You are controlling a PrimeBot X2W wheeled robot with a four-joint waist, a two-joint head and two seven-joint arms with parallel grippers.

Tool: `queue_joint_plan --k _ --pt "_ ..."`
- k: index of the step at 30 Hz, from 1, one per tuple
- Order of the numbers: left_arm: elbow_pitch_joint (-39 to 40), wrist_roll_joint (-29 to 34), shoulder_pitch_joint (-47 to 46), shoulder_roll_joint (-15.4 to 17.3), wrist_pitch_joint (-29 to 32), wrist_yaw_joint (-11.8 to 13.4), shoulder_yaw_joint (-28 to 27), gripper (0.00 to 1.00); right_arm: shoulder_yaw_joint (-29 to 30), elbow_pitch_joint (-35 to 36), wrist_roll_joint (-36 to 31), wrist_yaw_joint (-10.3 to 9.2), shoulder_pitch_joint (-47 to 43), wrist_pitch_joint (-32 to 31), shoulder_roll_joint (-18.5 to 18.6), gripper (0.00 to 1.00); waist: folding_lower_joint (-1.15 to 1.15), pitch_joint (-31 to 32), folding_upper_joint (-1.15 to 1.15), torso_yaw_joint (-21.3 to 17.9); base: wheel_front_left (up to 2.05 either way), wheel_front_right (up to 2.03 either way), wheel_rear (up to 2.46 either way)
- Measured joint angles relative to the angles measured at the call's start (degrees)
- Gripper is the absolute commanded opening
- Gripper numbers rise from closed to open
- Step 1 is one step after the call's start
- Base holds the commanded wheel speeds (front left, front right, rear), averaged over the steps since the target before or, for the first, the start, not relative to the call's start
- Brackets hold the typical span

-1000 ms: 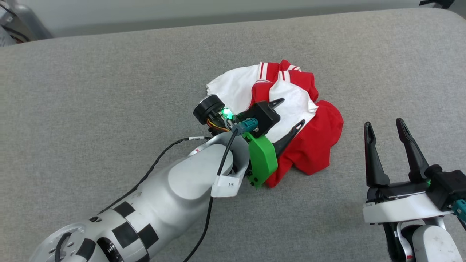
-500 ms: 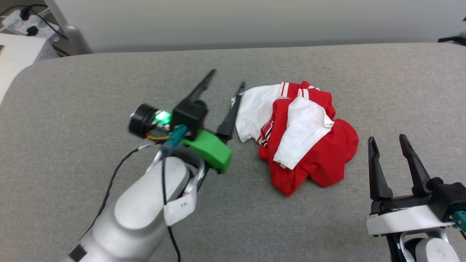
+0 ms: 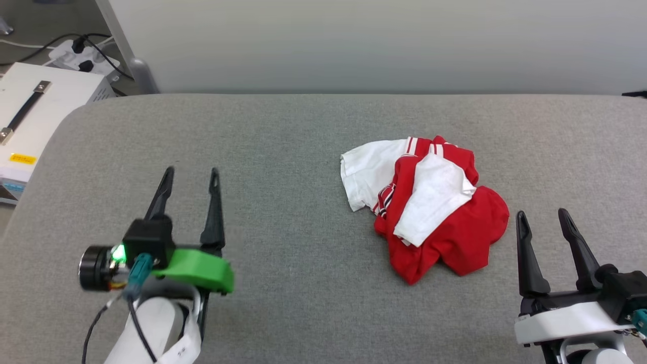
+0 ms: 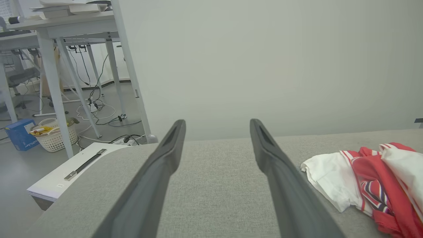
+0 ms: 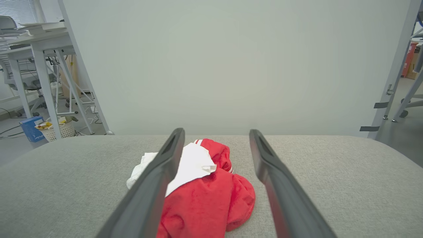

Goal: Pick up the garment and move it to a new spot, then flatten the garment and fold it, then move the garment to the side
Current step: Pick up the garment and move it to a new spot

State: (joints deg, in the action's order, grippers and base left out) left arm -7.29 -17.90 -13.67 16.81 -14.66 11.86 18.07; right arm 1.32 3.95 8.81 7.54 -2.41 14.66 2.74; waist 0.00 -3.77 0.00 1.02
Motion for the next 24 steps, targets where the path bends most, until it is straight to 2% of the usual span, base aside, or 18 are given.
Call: queue_joint_plan --k 4,13,24 --pt "1.81 2.47 5.52 -2.31 -0.01 -2.08 -5.02 1.00 0.71 -0.47 1.12 0.00 -0.91 -0.01 0.02 1.00 0.00 1.21 0.00 0.28 0.00 0.00 0.00" --pt "2.21 7.08 14.30 -7.94 -0.01 -6.32 -11.98 1.00 0.33 -1.23 1.67 0.00 -3.47 -0.01 0.01 1.00 0.00 4.03 0.00 0.09 0.00 0.00 0.00" --pt "2.20 10.99 18.03 -11.79 0.00 -10.33 -15.48 1.00 -1.56 -2.53 2.65 0.00 -5.39 0.00 -0.01 1.00 0.00 6.01 0.00 0.01 0.00 0.00 0.00"
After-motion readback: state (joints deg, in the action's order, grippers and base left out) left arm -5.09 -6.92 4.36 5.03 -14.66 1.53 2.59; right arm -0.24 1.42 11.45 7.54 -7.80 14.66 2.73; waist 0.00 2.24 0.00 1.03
